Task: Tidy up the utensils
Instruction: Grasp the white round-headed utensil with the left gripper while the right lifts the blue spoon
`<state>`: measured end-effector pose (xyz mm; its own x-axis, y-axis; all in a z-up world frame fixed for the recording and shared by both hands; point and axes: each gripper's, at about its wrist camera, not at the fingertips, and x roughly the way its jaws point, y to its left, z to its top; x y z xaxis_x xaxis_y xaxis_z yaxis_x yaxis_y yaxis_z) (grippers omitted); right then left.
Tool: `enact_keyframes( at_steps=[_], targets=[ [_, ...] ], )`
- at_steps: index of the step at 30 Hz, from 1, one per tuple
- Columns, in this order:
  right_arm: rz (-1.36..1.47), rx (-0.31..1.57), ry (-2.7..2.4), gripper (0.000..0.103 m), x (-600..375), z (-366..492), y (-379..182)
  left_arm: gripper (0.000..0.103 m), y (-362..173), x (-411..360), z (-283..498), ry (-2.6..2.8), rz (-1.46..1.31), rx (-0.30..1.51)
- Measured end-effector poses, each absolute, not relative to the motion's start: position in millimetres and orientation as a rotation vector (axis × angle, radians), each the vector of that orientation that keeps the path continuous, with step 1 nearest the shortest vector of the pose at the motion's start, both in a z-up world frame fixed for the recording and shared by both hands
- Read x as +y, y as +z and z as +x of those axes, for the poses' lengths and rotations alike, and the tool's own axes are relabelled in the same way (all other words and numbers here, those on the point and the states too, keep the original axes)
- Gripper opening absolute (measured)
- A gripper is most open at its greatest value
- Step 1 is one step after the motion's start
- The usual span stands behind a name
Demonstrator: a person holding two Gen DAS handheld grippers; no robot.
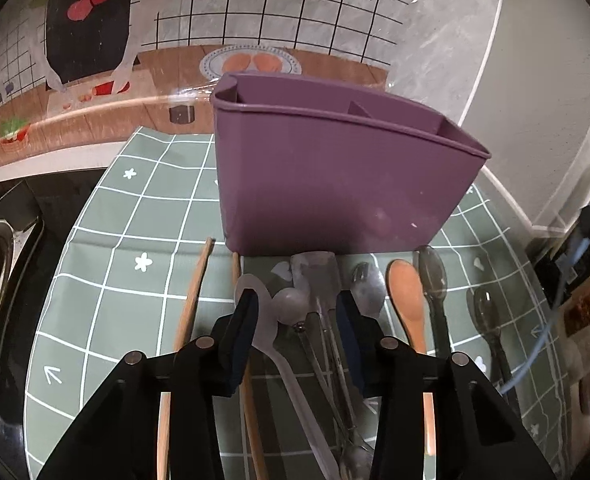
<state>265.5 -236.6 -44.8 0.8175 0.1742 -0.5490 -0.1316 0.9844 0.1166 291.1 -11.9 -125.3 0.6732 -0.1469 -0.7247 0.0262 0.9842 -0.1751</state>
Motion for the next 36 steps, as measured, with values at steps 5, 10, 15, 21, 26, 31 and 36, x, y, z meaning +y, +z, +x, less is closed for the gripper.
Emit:
enact_keyframes(
  at_steps=[5,10,15,21,26,31,36],
  targets=[
    [0.061,0.578,0.163,0.032,-234.7,263.7,-41.3,0.036,-133.7,-11.0,297.3,-0.072,-0.142,0.851],
    [0.051,0.582,0.172,0.032,-231.1,265.6,-44.0,0.033,-139.6,-10.5,304.5,-0.049,-0.15,0.884],
    [0.039,0.578,0.181,0.032,-226.9,264.9,-42.6,0.023,-138.7,-12.7,306.5,-0.063,-0.129,0.885],
    [0.012,0.568,0.188,0.032,-221.5,262.5,-36.1,0.023,-105.1,-10.6,285.0,-0.088,-0.108,0.769],
    [-0.003,0.543,0.196,0.032,-214.6,258.7,-25.2,0.023,-71.7,-8.6,265.1,-0.101,-0.083,0.679],
    [-0.03,0.486,0.205,0.032,-208.2,252.8,-1.9,0.023,-24.1,-5.5,251.3,-0.123,-0.078,0.589],
    [-0.042,0.399,0.232,0.032,-204.3,255.2,46.5,0.023,51.9,-0.6,252.4,-0.13,-0.044,0.473]
  ],
)
